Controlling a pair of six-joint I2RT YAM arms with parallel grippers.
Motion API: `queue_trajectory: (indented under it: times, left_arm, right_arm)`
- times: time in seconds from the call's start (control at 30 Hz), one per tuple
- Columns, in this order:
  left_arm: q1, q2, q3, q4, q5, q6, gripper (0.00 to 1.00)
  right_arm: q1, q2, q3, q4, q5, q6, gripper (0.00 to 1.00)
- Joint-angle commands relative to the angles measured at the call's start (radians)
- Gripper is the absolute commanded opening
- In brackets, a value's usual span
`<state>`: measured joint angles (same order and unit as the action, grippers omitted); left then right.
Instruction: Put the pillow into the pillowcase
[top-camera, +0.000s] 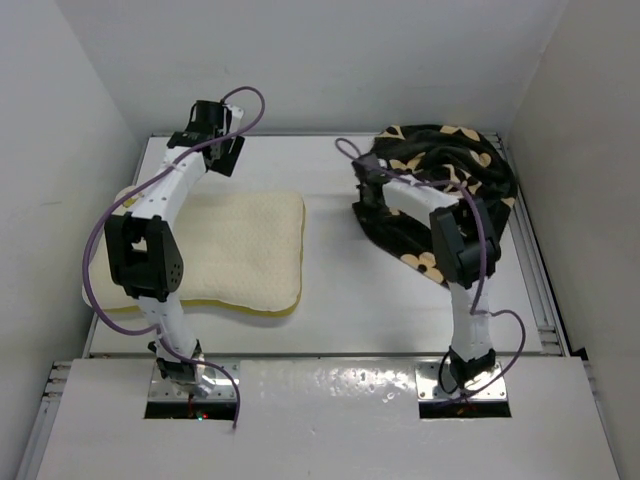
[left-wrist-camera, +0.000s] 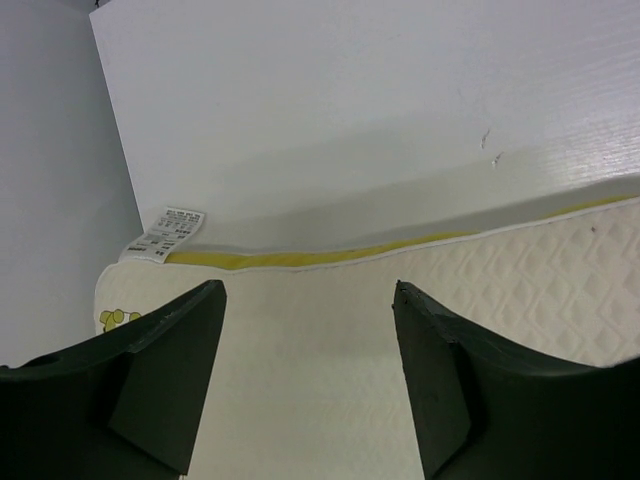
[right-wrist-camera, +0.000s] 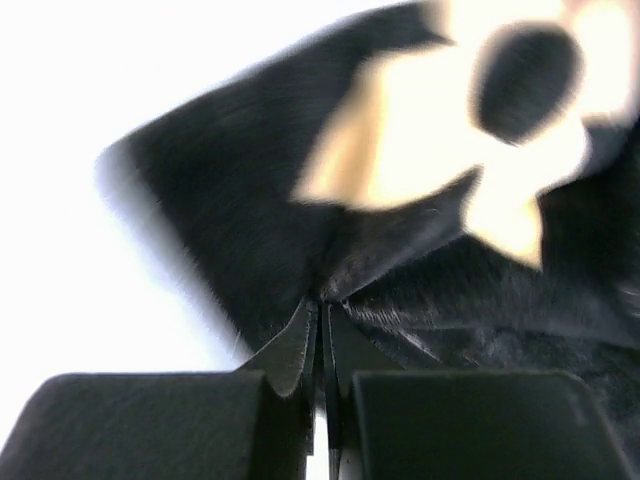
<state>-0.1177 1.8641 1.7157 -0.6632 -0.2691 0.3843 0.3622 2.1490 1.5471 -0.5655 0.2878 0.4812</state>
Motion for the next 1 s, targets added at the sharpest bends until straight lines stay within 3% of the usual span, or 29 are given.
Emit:
queue_trajectory:
  times: [0.0,0.1,0.13,0.17,0.2,0.23,0.37,0.4,0.43,0.47,0.53,0.6,0.7,0.9,0.97]
  left_arm:
    - [-0.007,-0.033,0.018,0.042,-0.002,0.002,0.67]
    - [-0.008,-0.023,0.042,0.033,-0.001,-0.001,0.67]
    - [-0.008,-0.023,0.048,0.033,-0.001,-0.002,0.67]
    - [-0.007,-0.023,0.051,0.033,-0.001,-0.001,0.67]
    - [-0.007,-0.025,0.051,0.034,0.001,-0.001,0.67]
    - [-0.007,-0.028,0.048,0.037,0.001,-0.001,0.67]
    - [-0.010,-0.031,0.029,0.036,0.005,0.007,0.67]
    - [-0.010,-0.031,0.028,0.033,0.014,0.013,0.67]
    - [-0.013,-0.028,0.031,0.030,0.031,0.019,0.68]
    - [-0.022,-0.019,0.038,0.010,0.054,0.040,0.67]
    - [-0.039,0.003,0.088,-0.024,0.160,0.057,0.68]
    - [-0.086,0.056,0.177,-0.085,0.296,0.053,0.67]
    - [-0.196,0.143,0.245,-0.118,0.437,0.037,0.67]
    - [-0.388,0.299,0.274,0.069,0.540,-0.066,0.81]
    - [-0.414,0.345,0.263,0.164,0.551,-0.168,0.93]
  right_arm:
    - [0.181,-0.170,-0.034,0.200,-0.183,-0.029,0.00]
    - [0.263,-0.264,-0.062,0.364,-0.285,0.019,0.04]
    - [0.279,-0.280,-0.064,0.395,-0.283,0.034,0.26]
    - [0.299,-0.302,-0.062,0.432,-0.321,0.036,0.59]
    - [0.305,-0.310,-0.053,0.431,-0.329,0.030,0.86]
    - [0.308,-0.316,-0.042,0.421,-0.329,0.022,0.99]
    - [0.255,-0.392,-0.068,0.305,-0.178,0.014,0.96]
    - [0.233,-0.414,-0.093,0.291,-0.144,0.025,0.80]
    - [0.210,-0.432,-0.146,0.264,-0.107,0.043,0.50]
    - [0.158,-0.463,-0.168,0.241,-0.067,0.084,0.00]
    - [0.112,-0.482,-0.203,0.195,0.032,0.105,0.00]
    - [0.063,-0.479,-0.226,0.106,0.126,0.123,0.39]
    - [0.021,-0.454,-0.245,0.056,0.132,0.102,0.63]
    - [-0.012,-0.370,-0.256,0.035,0.162,0.112,0.63]
    - [-0.029,-0.321,-0.255,0.026,0.168,0.112,0.61]
